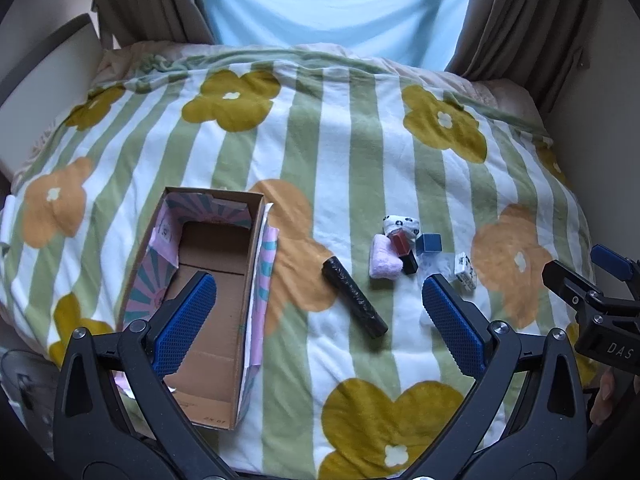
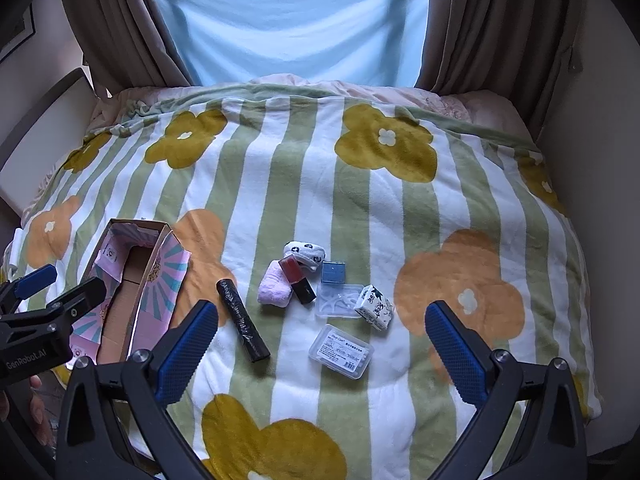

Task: Organize objects
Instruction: 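Grasp the black wrapped tube with the left tool while the right tool grasps the blue cube box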

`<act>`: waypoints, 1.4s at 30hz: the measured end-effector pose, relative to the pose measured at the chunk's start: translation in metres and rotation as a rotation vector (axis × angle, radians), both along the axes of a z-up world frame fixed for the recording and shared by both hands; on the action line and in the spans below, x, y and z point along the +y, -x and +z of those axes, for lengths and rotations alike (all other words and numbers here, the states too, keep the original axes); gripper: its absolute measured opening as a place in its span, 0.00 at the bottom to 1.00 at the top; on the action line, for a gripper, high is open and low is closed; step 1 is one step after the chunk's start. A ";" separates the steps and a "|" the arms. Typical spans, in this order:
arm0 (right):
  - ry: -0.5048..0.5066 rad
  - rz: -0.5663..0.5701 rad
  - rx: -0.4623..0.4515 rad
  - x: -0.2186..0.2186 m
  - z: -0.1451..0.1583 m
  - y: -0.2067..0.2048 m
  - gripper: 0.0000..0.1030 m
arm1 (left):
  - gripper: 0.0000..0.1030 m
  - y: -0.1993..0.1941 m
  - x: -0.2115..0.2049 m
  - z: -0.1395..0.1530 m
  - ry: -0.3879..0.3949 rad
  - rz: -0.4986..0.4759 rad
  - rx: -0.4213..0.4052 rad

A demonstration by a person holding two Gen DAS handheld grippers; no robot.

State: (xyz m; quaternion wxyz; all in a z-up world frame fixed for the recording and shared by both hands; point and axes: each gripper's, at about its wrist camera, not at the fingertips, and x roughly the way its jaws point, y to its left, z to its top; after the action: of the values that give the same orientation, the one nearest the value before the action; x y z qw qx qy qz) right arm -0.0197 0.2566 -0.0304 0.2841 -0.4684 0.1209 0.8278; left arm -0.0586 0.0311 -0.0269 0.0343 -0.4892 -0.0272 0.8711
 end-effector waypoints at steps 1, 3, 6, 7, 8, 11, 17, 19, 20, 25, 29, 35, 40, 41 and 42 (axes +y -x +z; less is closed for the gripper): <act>0.006 0.002 -0.003 0.004 -0.002 0.001 0.99 | 0.99 0.001 0.001 -0.003 0.000 0.004 -0.009; 0.015 0.007 -0.014 0.013 -0.008 0.004 0.99 | 0.99 0.005 0.005 -0.010 0.000 -0.040 -0.028; 0.033 0.019 -0.038 0.027 -0.021 0.011 0.99 | 0.99 0.010 0.012 -0.024 0.000 -0.029 -0.059; 0.040 0.023 -0.045 0.032 -0.025 0.013 0.99 | 0.99 0.012 0.015 -0.029 -0.001 -0.021 -0.072; 0.046 0.030 -0.054 0.036 -0.030 0.016 0.99 | 0.99 0.015 0.016 -0.036 -0.004 -0.014 -0.087; 0.063 0.047 -0.086 0.049 -0.049 0.026 0.99 | 0.99 0.022 0.022 -0.058 -0.010 0.008 -0.138; 0.114 0.054 -0.136 0.076 -0.090 0.048 0.99 | 0.99 0.039 0.031 -0.111 -0.039 0.016 -0.240; 0.121 0.053 -0.153 0.086 -0.104 0.056 0.99 | 0.99 0.044 0.035 -0.130 -0.054 0.035 -0.274; 0.123 0.050 -0.160 0.090 -0.111 0.061 0.99 | 0.99 0.047 0.038 -0.141 -0.057 0.042 -0.290; 0.139 0.033 -0.205 0.115 -0.147 0.079 0.99 | 0.98 0.061 0.049 -0.184 -0.044 0.065 -0.348; 0.176 0.012 -0.248 0.132 -0.177 0.091 0.99 | 0.98 0.073 0.057 -0.211 -0.032 0.077 -0.373; 0.233 0.015 -0.321 0.143 -0.222 0.105 0.91 | 0.95 0.087 0.066 -0.246 -0.029 0.121 -0.421; 0.268 0.009 -0.343 0.152 -0.242 0.107 0.80 | 0.79 0.092 0.070 -0.268 -0.057 0.148 -0.477; 0.276 0.006 -0.345 0.154 -0.244 0.107 0.78 | 0.73 0.092 0.071 -0.271 -0.059 0.150 -0.483; 0.287 0.004 -0.347 0.157 -0.247 0.107 0.73 | 0.71 0.093 0.071 -0.274 -0.059 0.152 -0.489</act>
State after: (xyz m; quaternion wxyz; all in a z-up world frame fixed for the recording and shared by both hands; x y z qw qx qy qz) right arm -0.1262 0.4133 -0.2774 0.2296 -0.6395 0.1858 0.7097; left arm -0.1515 0.1021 -0.3006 -0.0248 -0.6808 -0.0970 0.7256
